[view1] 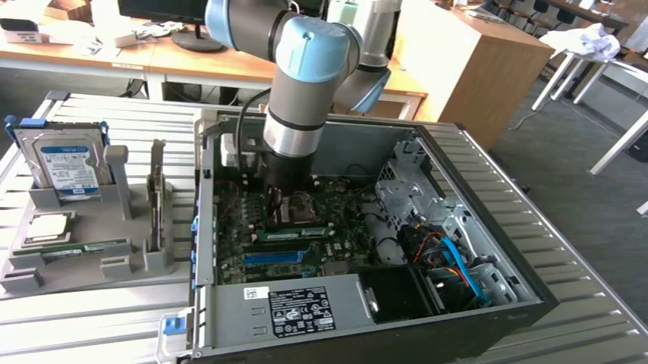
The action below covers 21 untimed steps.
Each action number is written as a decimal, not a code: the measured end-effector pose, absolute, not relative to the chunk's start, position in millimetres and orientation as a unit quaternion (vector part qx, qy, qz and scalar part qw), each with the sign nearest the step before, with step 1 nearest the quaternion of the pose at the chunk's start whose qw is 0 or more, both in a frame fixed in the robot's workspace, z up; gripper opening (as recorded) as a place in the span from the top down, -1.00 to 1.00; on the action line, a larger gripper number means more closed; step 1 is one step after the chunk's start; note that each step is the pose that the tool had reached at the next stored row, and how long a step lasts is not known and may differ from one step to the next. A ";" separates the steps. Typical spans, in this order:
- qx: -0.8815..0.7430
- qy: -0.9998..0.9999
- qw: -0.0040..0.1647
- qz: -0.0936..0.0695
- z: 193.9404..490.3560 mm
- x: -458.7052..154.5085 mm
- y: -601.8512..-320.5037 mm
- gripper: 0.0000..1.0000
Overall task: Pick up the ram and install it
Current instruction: 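Press down the ram until it locks into place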
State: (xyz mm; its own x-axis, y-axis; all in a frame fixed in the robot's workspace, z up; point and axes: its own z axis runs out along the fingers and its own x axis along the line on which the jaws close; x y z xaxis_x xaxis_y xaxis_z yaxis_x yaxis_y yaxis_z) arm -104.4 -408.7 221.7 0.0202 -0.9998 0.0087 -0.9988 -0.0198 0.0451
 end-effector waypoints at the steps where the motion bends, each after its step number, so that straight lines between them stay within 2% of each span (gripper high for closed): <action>1: 0.714 -0.700 0.019 -0.013 222.0 -104.1 -408.6 0.80; 21: 0.714 -0.700 0.019 -0.013 246.8 -82.6 -407.7 0.80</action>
State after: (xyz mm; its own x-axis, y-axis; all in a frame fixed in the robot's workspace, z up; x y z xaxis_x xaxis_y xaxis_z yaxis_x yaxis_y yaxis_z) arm -82.6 -407.7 246.8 0.0197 -0.9998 0.0080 -0.9988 -0.0193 0.0446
